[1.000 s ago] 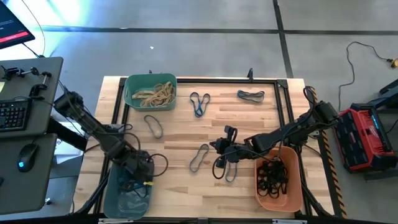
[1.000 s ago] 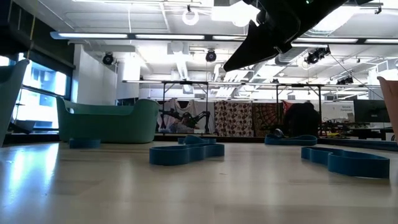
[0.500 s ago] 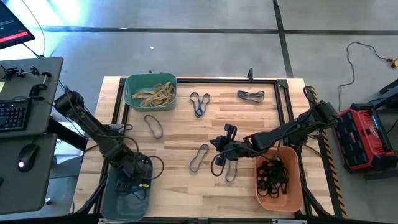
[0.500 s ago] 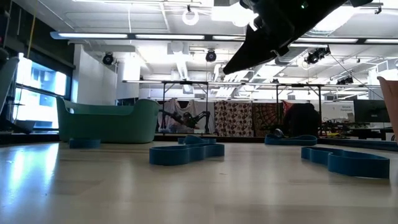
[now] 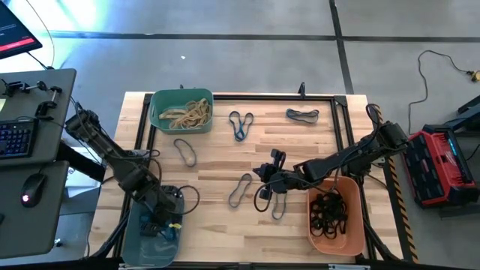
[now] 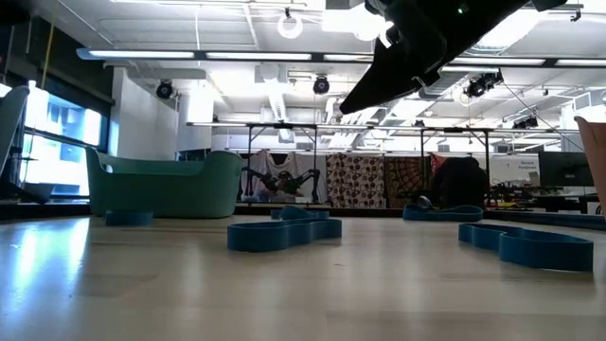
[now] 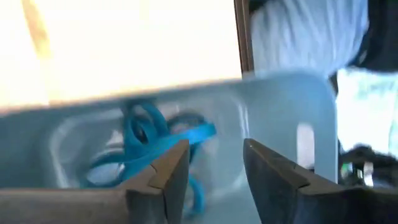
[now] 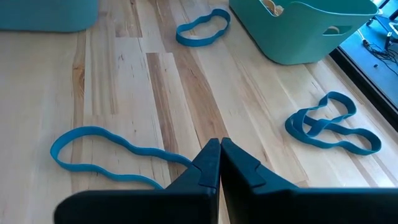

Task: Sort rubber bands into baskets
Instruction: Put the blue rubber band into the blue bin

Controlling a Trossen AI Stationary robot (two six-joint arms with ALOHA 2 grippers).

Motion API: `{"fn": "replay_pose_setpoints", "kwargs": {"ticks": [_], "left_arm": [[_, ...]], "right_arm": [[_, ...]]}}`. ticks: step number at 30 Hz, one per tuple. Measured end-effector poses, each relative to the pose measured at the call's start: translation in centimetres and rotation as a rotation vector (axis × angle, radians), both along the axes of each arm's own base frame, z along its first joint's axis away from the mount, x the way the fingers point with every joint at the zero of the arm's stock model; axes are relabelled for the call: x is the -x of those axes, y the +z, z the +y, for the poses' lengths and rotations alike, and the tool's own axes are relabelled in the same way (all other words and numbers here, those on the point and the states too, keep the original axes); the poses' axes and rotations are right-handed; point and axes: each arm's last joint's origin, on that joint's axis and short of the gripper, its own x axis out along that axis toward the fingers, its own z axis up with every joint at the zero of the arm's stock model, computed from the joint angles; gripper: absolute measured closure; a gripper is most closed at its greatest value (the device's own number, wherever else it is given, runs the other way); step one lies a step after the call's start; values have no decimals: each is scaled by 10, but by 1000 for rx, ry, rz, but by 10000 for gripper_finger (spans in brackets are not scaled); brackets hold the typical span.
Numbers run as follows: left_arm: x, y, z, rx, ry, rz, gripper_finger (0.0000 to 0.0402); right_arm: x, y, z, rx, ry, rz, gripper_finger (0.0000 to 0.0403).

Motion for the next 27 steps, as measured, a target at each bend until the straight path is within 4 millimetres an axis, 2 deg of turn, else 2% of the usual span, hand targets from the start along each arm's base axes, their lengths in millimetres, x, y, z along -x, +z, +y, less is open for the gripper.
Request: {"fn": "replay_pose_setpoints", "kwargs": {"ticks": [6,12,14,21,27], "left_arm": [[-23,8,25,-61,69,-102,301],[-47,8,67,-152,86,-202,378],[-54,8,83,-194,106,-231,395],[-82,-4,134,-312,133,-284,398],[-107,-31,173,-388,106,-256,401]], "right_arm": [[0,0,0,12,9,5,403],[1,-1,0,11,9,2,403],[3,-8,-2,11,5,2,403],[19,-41,-13,-62,-51,-68,403],[25,-50,-15,-90,-49,-122,403]]}}
